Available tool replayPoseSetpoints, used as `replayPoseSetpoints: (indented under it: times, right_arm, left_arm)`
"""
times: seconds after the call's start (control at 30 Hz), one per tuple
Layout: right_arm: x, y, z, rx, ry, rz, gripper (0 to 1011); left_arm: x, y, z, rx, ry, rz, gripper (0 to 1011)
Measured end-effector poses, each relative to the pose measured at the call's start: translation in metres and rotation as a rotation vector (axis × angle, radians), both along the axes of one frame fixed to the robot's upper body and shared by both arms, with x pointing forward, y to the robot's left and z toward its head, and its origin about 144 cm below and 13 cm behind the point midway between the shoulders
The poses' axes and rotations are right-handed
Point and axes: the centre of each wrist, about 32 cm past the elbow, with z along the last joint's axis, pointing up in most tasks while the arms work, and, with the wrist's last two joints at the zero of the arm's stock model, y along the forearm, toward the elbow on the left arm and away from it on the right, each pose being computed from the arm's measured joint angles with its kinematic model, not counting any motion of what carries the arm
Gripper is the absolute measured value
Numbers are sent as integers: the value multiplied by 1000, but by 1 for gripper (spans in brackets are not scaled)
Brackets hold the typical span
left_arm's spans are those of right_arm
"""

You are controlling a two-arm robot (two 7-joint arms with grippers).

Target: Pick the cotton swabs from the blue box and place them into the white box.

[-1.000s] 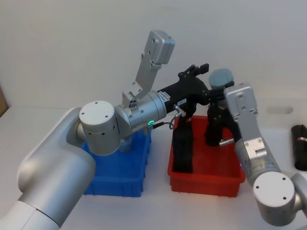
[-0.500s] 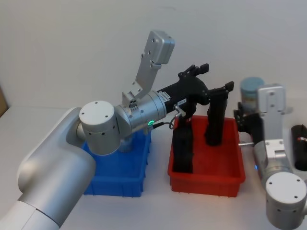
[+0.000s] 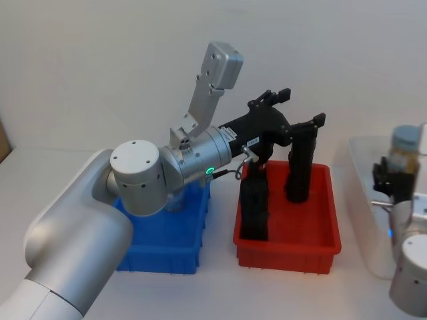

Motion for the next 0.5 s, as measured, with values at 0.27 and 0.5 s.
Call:
replayPoseSetpoints:
  times: [0.27,0.5]
  right_arm:
    - [11,-24,15,117,57,-103,624]
    - [18,-40,36,186,74,-139,624]
  left_arm:
    - [0,0,0,0,0,0,1004]
    - [0,0,0,0,0,0,1004]
